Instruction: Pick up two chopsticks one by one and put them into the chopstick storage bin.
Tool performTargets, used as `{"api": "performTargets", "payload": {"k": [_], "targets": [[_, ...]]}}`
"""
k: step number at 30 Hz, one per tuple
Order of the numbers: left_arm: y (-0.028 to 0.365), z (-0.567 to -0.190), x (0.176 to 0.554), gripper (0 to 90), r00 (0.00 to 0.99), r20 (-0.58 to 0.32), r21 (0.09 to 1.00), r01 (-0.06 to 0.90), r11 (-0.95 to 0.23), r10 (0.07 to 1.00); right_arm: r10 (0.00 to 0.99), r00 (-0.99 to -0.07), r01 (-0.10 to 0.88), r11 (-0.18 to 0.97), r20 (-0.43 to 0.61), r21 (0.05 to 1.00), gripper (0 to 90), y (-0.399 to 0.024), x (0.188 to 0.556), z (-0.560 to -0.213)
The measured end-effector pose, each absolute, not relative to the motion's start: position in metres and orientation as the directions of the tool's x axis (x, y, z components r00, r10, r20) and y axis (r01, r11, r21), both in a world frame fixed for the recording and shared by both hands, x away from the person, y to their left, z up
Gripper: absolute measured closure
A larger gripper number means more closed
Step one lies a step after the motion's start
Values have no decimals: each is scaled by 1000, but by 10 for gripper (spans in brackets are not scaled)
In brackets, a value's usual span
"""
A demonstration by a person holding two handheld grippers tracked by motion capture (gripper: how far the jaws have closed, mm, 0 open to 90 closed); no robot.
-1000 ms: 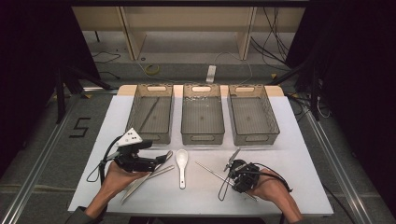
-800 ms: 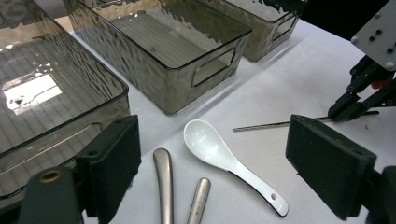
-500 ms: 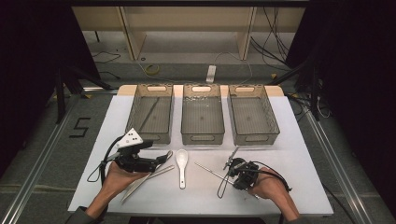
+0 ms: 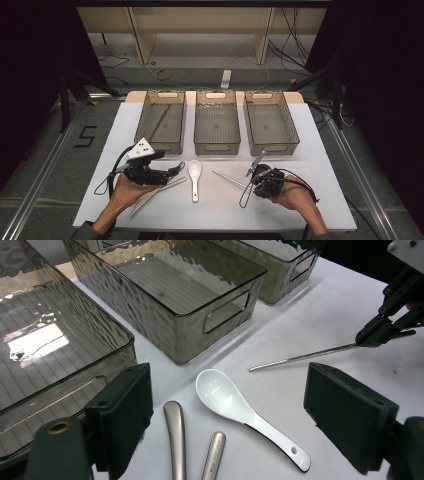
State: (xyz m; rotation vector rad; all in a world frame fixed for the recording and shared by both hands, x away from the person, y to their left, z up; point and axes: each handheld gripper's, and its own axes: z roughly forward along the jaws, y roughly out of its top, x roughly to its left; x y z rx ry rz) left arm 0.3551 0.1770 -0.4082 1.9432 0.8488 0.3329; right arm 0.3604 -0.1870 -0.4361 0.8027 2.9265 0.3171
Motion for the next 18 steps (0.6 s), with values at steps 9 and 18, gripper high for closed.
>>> {"api": "performTargets", "payload": {"k": [9, 18], "targets": [[164, -405, 356, 198, 761, -119, 846, 414, -336, 638, 521, -853, 488, 816, -26, 309, 863, -190, 358, -415], [110, -404, 363, 221, 866, 5, 770, 316, -555, 500, 482, -876, 441, 825, -32, 354, 862, -179, 350, -395]]}}
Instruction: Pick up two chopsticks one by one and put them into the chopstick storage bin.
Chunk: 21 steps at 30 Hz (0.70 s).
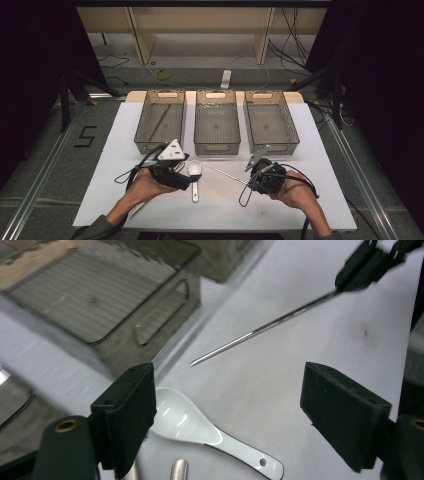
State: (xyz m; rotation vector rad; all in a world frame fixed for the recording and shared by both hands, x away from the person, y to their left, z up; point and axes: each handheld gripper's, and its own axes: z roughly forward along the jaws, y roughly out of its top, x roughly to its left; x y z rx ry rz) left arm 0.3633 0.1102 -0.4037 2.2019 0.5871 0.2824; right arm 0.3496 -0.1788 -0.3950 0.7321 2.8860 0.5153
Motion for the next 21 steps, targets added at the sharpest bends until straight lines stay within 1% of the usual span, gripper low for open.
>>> {"api": "performTargets", "payload": {"k": [1, 3, 4, 8, 9, 13, 17, 19, 21], "targets": [[104, -404, 364, 227, 872, 17, 760, 307, -572, 490, 459, -887, 414, 837, -47, 359, 862, -174, 348, -392], [93, -405, 365, 233, 893, 12, 743, 294, -601, 451, 459, -887, 415, 836, -43, 358, 862, -171, 346, -390], [90, -406, 365, 240, 900, 14, 736, 286, -613, 436, 442, -896, 397, 844, -49, 359, 862, -168, 345, -389], [74, -408, 363, 263, 925, 52, 700, 235, -674, 377, 423, -904, 376, 853, -58, 362, 862, -160, 341, -385], [68, -409, 361, 290, 938, 46, 690, 219, -690, 344, 404, -912, 358, 863, -63, 356, 862, -156, 339, -383], [60, -413, 359, 322, 949, 56, 664, 198, -721, 311, 389, -919, 345, 870, -62, 352, 862, -152, 337, -382], [55, -416, 359, 394, 957, 46, 648, 189, -737, 286, 350, -934, 307, 885, -64, 350, 861, -144, 335, -383], [53, -417, 359, 405, 960, 51, 634, 182, -752, 275, 346, -936, 305, 887, -63, 346, 862, -143, 334, -383], [50, -419, 358, 461, 966, 52, 625, 167, -762, 255, 345, -936, 302, 884, -62, 358, 862, -141, 333, -383]]}}
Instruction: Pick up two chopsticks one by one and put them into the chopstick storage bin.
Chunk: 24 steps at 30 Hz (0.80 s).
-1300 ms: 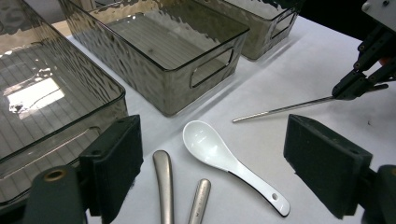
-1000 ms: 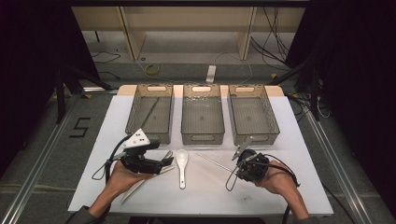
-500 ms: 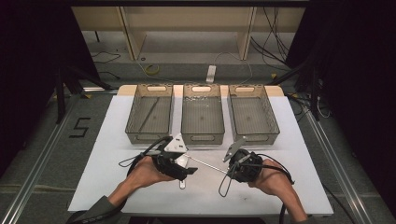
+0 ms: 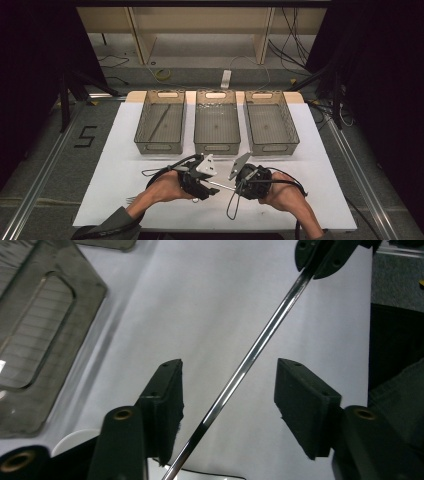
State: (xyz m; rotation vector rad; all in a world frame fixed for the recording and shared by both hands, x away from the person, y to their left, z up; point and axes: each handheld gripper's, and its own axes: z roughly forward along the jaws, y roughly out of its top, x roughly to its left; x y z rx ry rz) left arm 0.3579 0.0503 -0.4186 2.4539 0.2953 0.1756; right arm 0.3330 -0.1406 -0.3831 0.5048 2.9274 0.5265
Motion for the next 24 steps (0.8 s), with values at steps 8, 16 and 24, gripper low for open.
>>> {"api": "performTargets", "payload": {"k": [8, 16, 24], "targets": [[45, -422, 355, 586, 978, 42, 610, 138, -780, 206, 307, -950, 267, 897, -62, 353, 861, -136, 331, -382], [43, -424, 352, 719, 985, 53, 587, 104, -803, 166, 284, -957, 245, 904, -61, 351, 860, -134, 328, -383], [42, -423, 346, 783, 994, 61, 556, 38, -830, 86, 239, -970, 207, 910, -46, 358, 857, -136, 328, -385]]}}
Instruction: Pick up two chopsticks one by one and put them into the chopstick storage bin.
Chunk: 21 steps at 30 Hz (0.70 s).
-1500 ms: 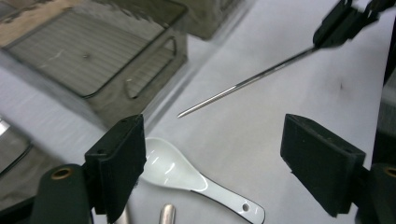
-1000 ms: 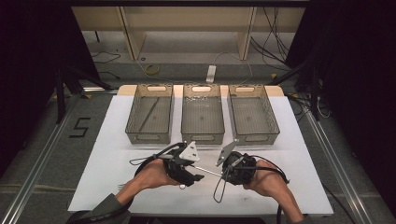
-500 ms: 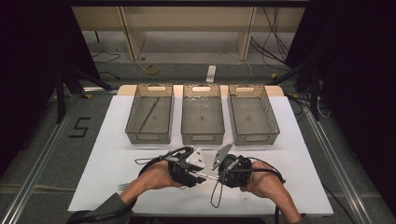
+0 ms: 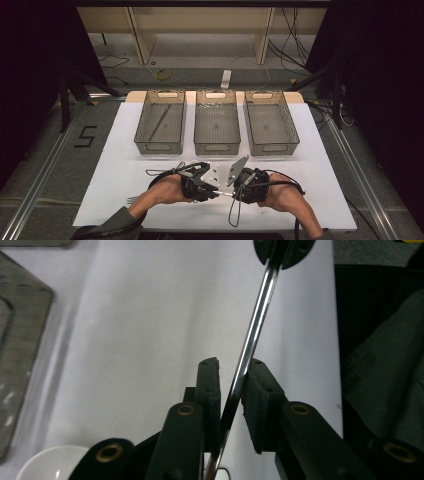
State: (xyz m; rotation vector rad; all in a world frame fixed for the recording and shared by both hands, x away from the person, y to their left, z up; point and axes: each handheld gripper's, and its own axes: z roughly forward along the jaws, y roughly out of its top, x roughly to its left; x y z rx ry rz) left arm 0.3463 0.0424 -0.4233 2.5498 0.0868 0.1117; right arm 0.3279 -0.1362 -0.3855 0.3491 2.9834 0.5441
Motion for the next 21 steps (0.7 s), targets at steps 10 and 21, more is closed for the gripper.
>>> {"api": "performTargets", "payload": {"k": [10, 21], "targets": [[49, -426, 347, 853, 995, 43, 533, 52, -845, 89, 301, -953, 251, 853, -39, 457, 621, -151, 333, -374], [71, -419, 365, 853, 962, 36, 569, 202, -797, 269, 446, -895, 355, 730, -14, 583, 435, -165, 341, -371]]}}
